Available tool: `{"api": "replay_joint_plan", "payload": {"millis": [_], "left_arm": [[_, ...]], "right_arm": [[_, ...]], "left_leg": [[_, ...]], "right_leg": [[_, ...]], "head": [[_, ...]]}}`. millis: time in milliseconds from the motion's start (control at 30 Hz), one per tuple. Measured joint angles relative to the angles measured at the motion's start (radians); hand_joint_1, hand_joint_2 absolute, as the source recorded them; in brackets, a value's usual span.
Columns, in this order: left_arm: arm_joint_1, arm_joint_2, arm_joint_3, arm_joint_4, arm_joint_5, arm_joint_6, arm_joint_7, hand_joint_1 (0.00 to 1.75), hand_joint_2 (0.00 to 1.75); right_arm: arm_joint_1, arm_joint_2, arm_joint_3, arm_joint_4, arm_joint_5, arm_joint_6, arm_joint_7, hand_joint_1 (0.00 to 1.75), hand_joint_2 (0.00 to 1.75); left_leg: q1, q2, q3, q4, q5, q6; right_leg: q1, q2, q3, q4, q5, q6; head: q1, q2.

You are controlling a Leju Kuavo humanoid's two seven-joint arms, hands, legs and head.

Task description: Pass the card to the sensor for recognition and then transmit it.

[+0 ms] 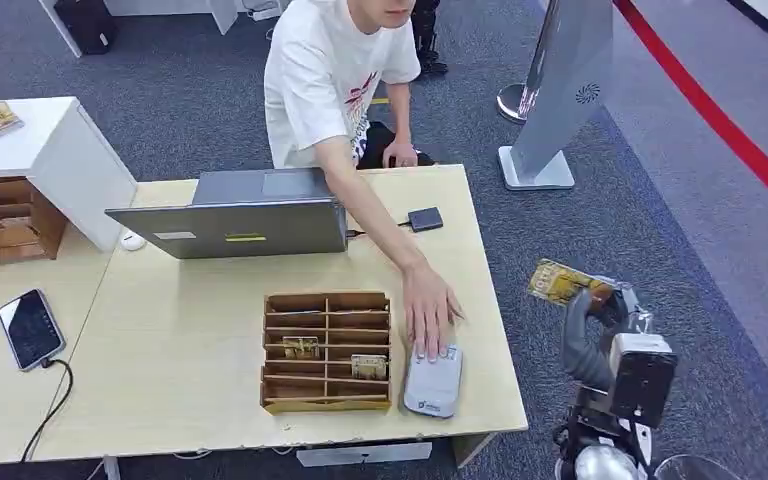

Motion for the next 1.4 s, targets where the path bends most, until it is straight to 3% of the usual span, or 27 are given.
{"api": "replay_joint_plan", "payload": {"millis": [433,933,1400], "left_arm": [[0.000,-0.005,0.017,0.000,-0.006,0.000,-0.009,0.00,0.00],[-0.001,-0.005,0.018,0.000,-0.026,-0.006,-0.018,0.00,0.00],[-0.002,-0.004,0.018,0.000,-0.026,-0.008,-0.018,0.00,0.00]], "right_arm": [[0.029,0.006,0.055,-0.146,-0.025,0.002,-0.022,1.75,1.75],[-0.030,-0.024,0.172,-0.137,-0.009,0.124,0.000,1.75,1.75],[-0.065,-0.047,0.216,-0.114,-0.004,0.127,0.001,1.75,1.75]], "left_leg": [[0.000,0.000,0.000,0.000,0.000,0.000],[0.000,0.000,0.000,0.000,0.000,0.000],[0.000,0.000,0.000,0.000,0.000,0.000]], "right_leg": [[0.000,0.000,0.000,0.000,0.000,0.000],[0.000,0.000,0.000,0.000,0.000,0.000],[0.000,0.000,0.000,0.000,0.000,0.000]], "head": [[0.000,0.000],[0.000,0.000],[0.000,0.000]]}}
